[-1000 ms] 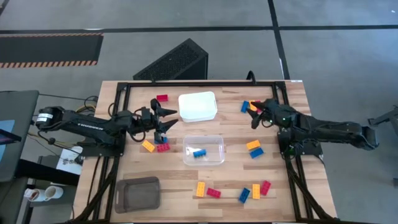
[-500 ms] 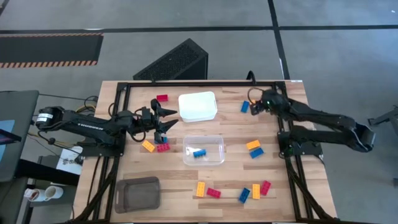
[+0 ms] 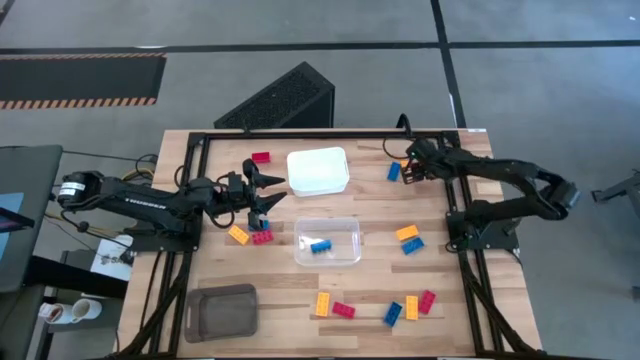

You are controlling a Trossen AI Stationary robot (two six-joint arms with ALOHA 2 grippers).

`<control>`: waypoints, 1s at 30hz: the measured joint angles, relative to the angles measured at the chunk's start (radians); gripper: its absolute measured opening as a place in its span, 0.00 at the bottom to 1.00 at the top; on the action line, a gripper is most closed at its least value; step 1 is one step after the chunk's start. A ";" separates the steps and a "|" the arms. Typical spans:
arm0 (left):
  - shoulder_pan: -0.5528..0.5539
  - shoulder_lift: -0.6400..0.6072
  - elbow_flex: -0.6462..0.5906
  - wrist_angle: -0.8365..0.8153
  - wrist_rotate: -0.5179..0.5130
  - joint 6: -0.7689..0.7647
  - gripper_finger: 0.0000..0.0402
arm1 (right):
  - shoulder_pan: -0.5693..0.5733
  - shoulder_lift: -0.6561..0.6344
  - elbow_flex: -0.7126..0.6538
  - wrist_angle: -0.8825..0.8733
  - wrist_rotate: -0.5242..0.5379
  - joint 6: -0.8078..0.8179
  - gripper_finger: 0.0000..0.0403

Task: Sort & place blocks by color
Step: Put the red game piece into the white bin

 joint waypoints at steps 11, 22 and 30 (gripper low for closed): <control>-0.001 0.000 0.000 0.000 0.026 -0.007 0.42 | -0.024 0.092 0.006 0.014 -0.106 -0.021 0.51; -0.002 0.000 0.000 -0.002 0.040 -0.027 0.42 | 0.175 -0.041 -0.004 -0.206 -0.192 0.096 0.51; -0.003 0.000 0.000 -0.002 0.051 -0.043 0.42 | 0.286 -0.120 -0.003 -0.189 -0.178 0.104 0.51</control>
